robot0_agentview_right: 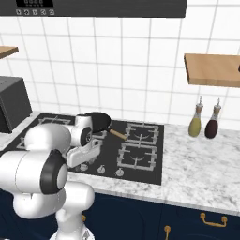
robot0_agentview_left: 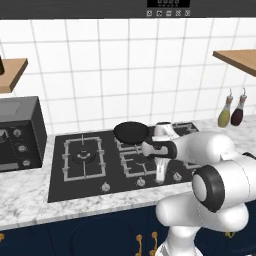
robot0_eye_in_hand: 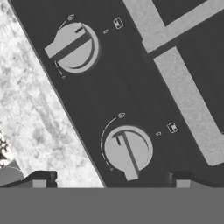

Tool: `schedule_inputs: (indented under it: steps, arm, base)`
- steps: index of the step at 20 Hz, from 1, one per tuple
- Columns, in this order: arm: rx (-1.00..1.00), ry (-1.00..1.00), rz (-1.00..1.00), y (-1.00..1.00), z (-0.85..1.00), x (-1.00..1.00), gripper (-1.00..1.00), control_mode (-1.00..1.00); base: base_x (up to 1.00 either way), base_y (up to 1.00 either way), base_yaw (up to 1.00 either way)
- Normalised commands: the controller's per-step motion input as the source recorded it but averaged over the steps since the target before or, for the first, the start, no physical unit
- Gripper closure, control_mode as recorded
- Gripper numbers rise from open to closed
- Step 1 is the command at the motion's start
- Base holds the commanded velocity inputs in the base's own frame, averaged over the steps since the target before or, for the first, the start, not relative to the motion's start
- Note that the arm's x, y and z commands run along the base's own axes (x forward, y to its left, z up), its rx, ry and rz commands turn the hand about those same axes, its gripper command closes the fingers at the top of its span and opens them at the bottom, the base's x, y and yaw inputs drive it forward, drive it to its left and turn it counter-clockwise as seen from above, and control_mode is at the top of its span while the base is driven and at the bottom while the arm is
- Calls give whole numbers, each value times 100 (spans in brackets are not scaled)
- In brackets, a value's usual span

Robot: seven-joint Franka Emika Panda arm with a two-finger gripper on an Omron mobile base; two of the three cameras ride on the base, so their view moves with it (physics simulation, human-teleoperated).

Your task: Turn off the rear center burner of the stove.

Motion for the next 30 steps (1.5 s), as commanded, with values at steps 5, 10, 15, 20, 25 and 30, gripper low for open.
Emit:
schedule_inputs:
  steps: [5,10,15,20,25,30]
  arm:
    - [0,4,6,28,-26,11,-100,-100]
    - [0,1,11,4,-37,1,-100,-100]
    - [0,-3,7,0,-32,-9,-100,-100]
    - [0,-8,2,0,-43,-27,100,-100]
    - [0,-7,1,1,-40,-13,100,-100]
    - [0,-3,0,1,-24,-9,100,-100]
  base:
    - [0,0,0]
    - [0,0,0]
    - [0,0,0]
    - [0,0,0]
    - [0,0,0]
    - [0,0,0]
